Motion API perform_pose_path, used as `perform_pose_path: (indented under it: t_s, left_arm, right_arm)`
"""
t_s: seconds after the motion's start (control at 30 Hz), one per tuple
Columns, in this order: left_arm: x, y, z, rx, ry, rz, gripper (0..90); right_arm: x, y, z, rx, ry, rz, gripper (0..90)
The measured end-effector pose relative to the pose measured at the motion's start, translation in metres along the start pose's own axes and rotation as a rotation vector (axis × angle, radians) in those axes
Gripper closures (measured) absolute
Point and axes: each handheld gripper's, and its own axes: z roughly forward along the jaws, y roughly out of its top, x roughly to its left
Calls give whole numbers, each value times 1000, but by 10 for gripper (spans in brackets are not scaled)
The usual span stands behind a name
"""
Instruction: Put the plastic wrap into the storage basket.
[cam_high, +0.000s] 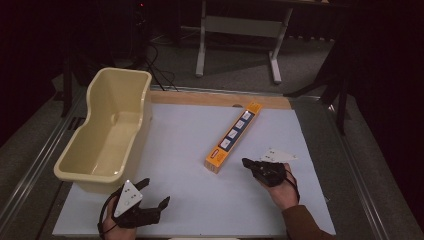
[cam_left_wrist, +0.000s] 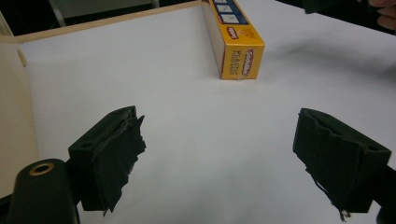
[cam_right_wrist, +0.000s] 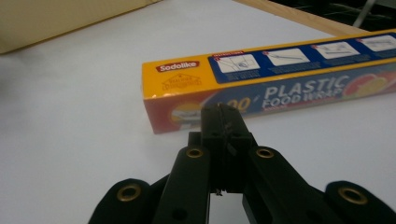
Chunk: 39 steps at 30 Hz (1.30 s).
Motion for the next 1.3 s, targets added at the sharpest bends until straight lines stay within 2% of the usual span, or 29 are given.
perform_pose_path:
  t_s: [0.57, 0.83, 1.07, 1.3]
  left_arm:
    - [1, 1, -1, -6, 7, 6, 152]
    - [1, 0, -1, -8, 9, 10, 152]
    - [1, 0, -2, -14, 12, 11, 152]
    - [1, 0, -3, -16, 12, 15, 152]
  right_arm:
    - [12, 31, 47, 11, 21, -44, 900]
    - [23, 44, 73, 40, 35, -56, 900]
    - [38, 54, 105, 97, 38, -76, 900]
    - [46, 57, 124, 165, 38, -93, 900]
